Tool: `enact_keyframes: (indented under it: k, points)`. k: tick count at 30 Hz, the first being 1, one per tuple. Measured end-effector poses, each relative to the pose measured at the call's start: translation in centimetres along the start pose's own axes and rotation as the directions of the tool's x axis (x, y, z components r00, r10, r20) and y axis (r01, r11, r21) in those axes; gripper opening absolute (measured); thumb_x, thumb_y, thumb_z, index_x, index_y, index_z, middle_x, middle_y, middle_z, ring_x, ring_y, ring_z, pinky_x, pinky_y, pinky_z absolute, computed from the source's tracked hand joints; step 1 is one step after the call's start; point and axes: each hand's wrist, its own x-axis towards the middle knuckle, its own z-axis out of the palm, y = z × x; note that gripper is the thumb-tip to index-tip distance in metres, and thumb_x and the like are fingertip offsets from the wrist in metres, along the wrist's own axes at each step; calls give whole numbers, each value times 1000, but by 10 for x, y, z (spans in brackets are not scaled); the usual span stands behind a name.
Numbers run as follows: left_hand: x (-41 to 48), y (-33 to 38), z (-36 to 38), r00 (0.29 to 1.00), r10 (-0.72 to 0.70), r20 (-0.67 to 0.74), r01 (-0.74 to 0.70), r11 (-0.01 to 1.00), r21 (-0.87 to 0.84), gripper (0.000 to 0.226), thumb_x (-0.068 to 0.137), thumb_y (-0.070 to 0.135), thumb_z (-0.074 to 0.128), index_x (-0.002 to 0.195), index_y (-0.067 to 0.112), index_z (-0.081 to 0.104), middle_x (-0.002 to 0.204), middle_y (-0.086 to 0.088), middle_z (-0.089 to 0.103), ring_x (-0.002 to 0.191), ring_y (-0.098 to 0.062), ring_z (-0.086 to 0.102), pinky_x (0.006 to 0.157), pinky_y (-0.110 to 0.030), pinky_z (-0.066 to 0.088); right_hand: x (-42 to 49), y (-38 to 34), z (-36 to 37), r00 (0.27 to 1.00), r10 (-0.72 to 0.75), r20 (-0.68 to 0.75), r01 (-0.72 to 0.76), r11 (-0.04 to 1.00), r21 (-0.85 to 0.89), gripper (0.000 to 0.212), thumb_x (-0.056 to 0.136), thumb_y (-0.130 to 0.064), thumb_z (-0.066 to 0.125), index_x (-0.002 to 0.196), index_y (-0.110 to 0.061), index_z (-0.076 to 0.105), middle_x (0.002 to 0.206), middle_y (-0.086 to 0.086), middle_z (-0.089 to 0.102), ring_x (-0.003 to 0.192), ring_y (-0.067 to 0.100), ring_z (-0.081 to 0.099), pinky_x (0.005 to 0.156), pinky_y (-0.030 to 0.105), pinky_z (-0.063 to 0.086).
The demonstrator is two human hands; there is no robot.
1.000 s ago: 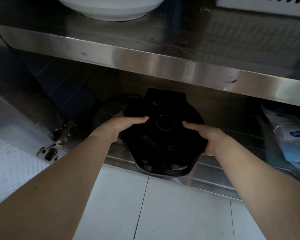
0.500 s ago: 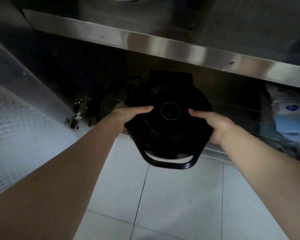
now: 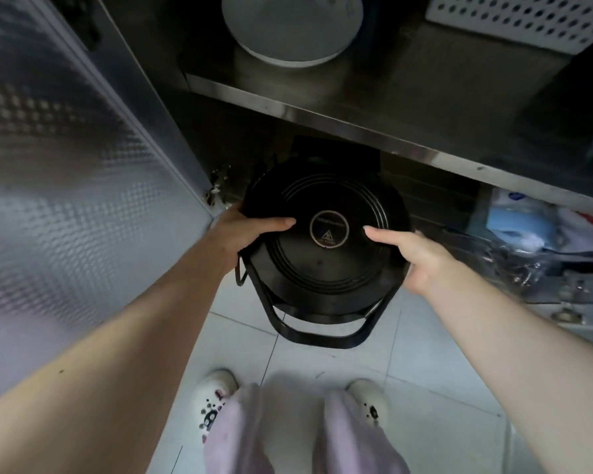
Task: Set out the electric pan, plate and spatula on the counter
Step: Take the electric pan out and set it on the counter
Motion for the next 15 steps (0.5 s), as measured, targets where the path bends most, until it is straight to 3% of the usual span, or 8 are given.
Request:
enact_keyframes:
  k: [2, 6, 8, 11, 13, 15]
  points:
    - [-27, 3, -4, 1000, -13, -9, 13, 1000, 9, 76, 42, 27, 94, 113, 19, 66, 102, -1, 74, 90, -18, 72, 80, -32, 57, -27, 3, -1, 1000, 29, 8, -29, 1000, -5, 123, 47, -11, 91, 150, -25, 25, 125, 13, 65, 94, 28, 70, 68, 44, 59]
    - [-83, 13, -12, 998, -55, -2, 55, 997, 48, 84, 37, 34, 94, 114, 17, 66, 101, -3, 75, 90, -20, 72, 86, -37, 57, -84, 11, -6, 998, 42, -35, -41, 999, 34, 130, 55, -7, 89, 152, -30, 6, 127, 10, 63, 86, 24, 69, 63, 41, 57]
    - [-105, 15, -19, 998, -61, -2, 61, 996, 65, 81, 39, 31, 94, 113, 16, 66, 100, -3, 75, 88, -20, 72, 85, -37, 57, -105, 20, -8, 997, 66, -27, -65, 997, 50, 128, 49, -6, 90, 151, -30, 16, 118, 11, 67, 86, 26, 70, 67, 45, 58]
    - [-139, 22, -30, 998, -69, 6, 68, 993, 99, 74, 44, 28, 94, 111, 15, 64, 100, -3, 74, 87, -20, 72, 78, -34, 59, -140, 28, -5, 998, 49, -25, -47, 997, 62, 117, 54, -3, 88, 148, -29, 23, 86, 6, 66, 78, 25, 68, 62, 42, 55]
    - [-157, 30, -37, 997, -72, 17, 70, 992, 107, 72, 47, 24, 93, 111, 12, 63, 101, -5, 73, 88, -22, 71, 79, -37, 59, -159, 30, -3, 1000, 16, -22, -15, 998, 53, 113, 51, -4, 88, 144, -27, 30, 83, 4, 64, 78, 26, 68, 62, 41, 55]
    - [-179, 41, -46, 998, -60, 23, 57, 994, 95, 77, 46, 22, 94, 114, 10, 60, 105, -8, 72, 91, -26, 70, 83, -42, 58, -185, 29, 0, 1000, -6, -27, 7, 998, 56, 110, 46, -6, 90, 139, -26, 37, 91, 7, 69, 86, 31, 70, 71, 49, 57]
